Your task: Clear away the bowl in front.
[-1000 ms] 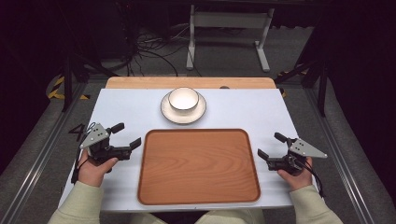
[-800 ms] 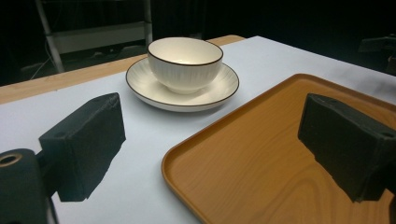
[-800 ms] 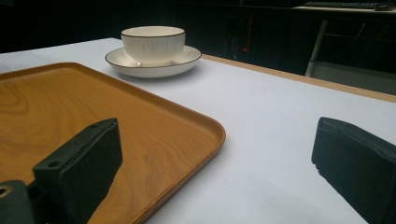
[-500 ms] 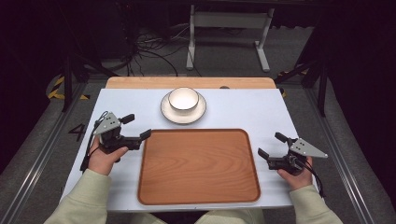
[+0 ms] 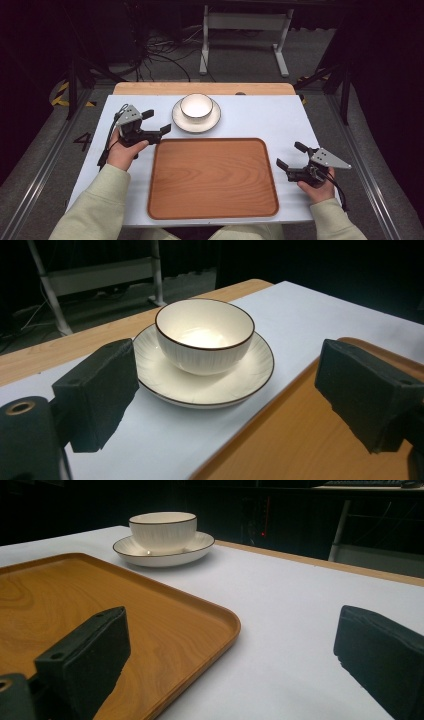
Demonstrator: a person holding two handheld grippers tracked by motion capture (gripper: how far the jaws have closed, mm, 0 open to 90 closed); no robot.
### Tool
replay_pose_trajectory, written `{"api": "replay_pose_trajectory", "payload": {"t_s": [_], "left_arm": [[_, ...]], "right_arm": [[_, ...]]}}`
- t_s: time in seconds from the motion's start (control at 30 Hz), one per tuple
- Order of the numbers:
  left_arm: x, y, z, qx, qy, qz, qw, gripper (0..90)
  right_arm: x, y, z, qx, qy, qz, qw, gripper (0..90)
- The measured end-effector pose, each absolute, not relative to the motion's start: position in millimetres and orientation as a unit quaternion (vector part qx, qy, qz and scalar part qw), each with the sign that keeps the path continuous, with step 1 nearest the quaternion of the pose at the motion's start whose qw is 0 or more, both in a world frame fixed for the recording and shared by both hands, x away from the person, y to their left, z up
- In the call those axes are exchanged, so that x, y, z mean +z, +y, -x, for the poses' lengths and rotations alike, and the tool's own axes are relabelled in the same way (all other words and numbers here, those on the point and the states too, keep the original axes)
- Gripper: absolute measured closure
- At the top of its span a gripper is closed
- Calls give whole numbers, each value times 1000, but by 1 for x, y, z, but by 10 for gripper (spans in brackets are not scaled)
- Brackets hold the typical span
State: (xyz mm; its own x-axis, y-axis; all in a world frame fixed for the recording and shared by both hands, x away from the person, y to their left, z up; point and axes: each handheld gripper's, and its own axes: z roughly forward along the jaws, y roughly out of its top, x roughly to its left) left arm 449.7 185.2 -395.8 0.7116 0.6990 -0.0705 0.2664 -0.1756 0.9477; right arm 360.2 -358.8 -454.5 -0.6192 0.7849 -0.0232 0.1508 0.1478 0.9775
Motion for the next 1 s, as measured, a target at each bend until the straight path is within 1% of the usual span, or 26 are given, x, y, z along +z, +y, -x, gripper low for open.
{"api": "replay_pose_trajectory", "payload": {"t_s": [0.33, 0.53, 0.7, 0.8, 1.0], "left_arm": [[-391, 170, -473, 198, 330, -748, 541, 113], [-391, 162, -482, 194, 332, -746, 544, 103], [-390, 156, -490, 198, 333, -753, 533, 101], [-391, 151, -495, 209, 331, -749, 535, 108], [-390, 144, -506, 201, 336, -754, 527, 104]], "right_arm": [[-454, -359, -360, 562, 703, -332, 283, 24], [-455, -359, -360, 562, 703, -332, 284, 24], [-455, -359, -360, 562, 702, -333, 283, 24], [-455, -359, -360, 563, 701, -332, 285, 25], [-455, -359, -359, 561, 700, -333, 290, 26]]}}
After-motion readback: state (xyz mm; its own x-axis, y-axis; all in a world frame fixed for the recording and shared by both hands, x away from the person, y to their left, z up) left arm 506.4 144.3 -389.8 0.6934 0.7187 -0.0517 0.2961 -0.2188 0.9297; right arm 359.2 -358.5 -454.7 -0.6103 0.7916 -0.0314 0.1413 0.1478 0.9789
